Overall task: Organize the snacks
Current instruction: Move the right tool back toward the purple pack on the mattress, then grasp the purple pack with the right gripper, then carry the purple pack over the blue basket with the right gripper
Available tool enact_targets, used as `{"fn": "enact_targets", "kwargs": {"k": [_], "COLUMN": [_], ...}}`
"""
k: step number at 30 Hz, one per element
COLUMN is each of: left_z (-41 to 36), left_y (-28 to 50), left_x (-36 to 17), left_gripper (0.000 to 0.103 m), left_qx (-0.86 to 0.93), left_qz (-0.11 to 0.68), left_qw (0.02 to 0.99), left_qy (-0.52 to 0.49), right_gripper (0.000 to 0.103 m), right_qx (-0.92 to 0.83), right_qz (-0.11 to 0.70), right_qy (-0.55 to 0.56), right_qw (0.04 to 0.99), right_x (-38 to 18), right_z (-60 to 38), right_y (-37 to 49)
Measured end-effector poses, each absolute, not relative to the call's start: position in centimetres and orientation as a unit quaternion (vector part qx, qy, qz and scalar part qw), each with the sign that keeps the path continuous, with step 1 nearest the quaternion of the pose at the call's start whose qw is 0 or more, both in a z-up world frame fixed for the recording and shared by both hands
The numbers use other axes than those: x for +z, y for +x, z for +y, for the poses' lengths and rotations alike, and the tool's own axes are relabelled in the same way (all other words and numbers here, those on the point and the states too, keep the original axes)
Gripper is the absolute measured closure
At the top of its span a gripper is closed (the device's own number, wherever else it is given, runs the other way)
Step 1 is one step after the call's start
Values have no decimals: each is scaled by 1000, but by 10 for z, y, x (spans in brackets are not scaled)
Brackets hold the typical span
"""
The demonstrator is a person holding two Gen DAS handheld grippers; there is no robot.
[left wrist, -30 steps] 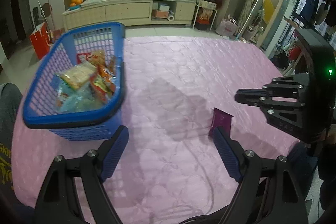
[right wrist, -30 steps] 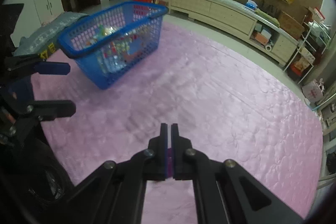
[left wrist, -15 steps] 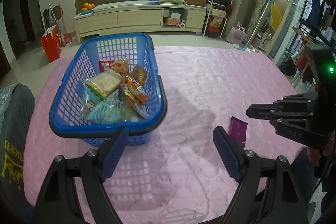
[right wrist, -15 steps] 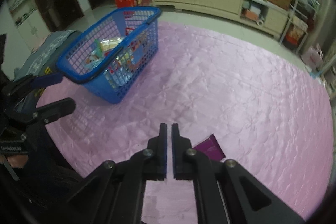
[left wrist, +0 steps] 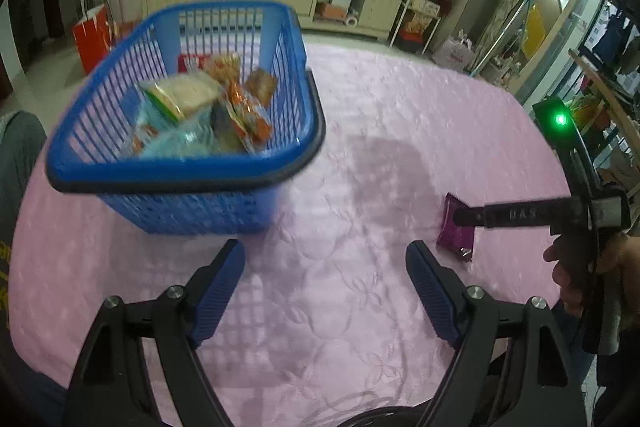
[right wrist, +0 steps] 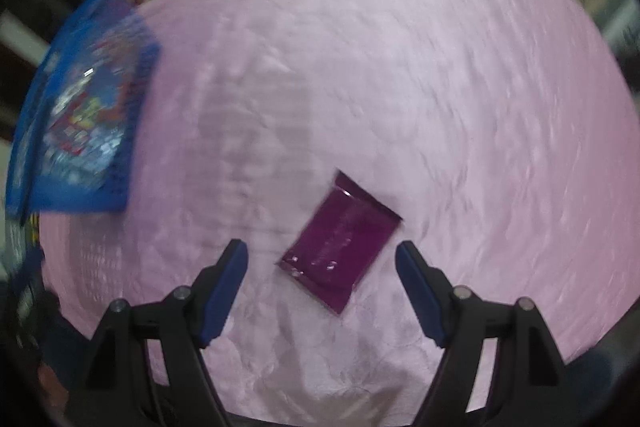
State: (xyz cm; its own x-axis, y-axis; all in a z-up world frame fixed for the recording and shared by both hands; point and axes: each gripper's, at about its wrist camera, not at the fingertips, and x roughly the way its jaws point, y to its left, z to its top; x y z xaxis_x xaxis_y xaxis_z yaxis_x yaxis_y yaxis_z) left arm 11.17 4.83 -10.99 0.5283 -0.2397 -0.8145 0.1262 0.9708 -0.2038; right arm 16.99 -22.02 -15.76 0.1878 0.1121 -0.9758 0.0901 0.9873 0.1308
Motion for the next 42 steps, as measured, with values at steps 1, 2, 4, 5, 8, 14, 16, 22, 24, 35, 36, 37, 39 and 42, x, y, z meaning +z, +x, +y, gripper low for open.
{"fn": "enact_targets", "kwargs": {"k": [1, 2, 4, 5, 8, 14, 16, 22, 24, 35, 36, 37, 39, 42], "left_z": [46, 45, 41, 40, 36, 33, 32, 34, 36, 61, 65, 70, 74, 85], "left_y": [113, 114, 116, 118, 123, 131, 131, 124, 119, 100, 99, 99, 99, 101], "left_x": [-113, -116, -120, -122, -128, -137, -138, -129, -125, -75, -70, -62, -52, -31], "left_gripper": [22, 22, 22, 22, 22, 22, 22, 22, 22, 22, 22, 22, 22, 22], "left_qx": [-102, -102, -105, -104, -102, -103, -103, -102, -104, -82, -83, -81, -78, -69], "left_qz": [477, 478, 483, 485, 490, 494, 494, 489, 484, 440, 436, 429, 418, 399], "left_qw": [871, 870, 867, 866, 864, 862, 861, 865, 867, 893, 894, 897, 903, 913], "left_qy": [-56, -55, -59, -62, -60, -55, -53, -51, -53, -57, -61, -65, -62, -48], "right_gripper": [23, 23, 23, 23, 23, 26, 39, 50, 50, 50, 50, 50, 50, 50], "right_qx": [2, -4, -11, -16, -15, -16, -6, 52, 64, 129, 137, 145, 161, 173], "right_qz": [642, 644, 644, 645, 655, 640, 627, 616, 613, 523, 512, 507, 494, 472], "right_qy": [91, 96, 93, 93, 102, 28, -10, -39, -29, -53, -51, -47, -41, -47], "right_qw": [761, 759, 759, 758, 749, 767, 779, 785, 787, 841, 846, 849, 853, 863], "right_x": [-163, -167, -173, -177, -190, -200, -200, -200, -197, -106, -96, -92, -79, -61], "right_z": [-224, -227, -229, -230, -228, -209, -197, -176, -173, -141, -138, -139, -134, -120], "right_y": [172, 174, 178, 181, 187, 184, 178, 158, 154, 124, 121, 123, 121, 118]}}
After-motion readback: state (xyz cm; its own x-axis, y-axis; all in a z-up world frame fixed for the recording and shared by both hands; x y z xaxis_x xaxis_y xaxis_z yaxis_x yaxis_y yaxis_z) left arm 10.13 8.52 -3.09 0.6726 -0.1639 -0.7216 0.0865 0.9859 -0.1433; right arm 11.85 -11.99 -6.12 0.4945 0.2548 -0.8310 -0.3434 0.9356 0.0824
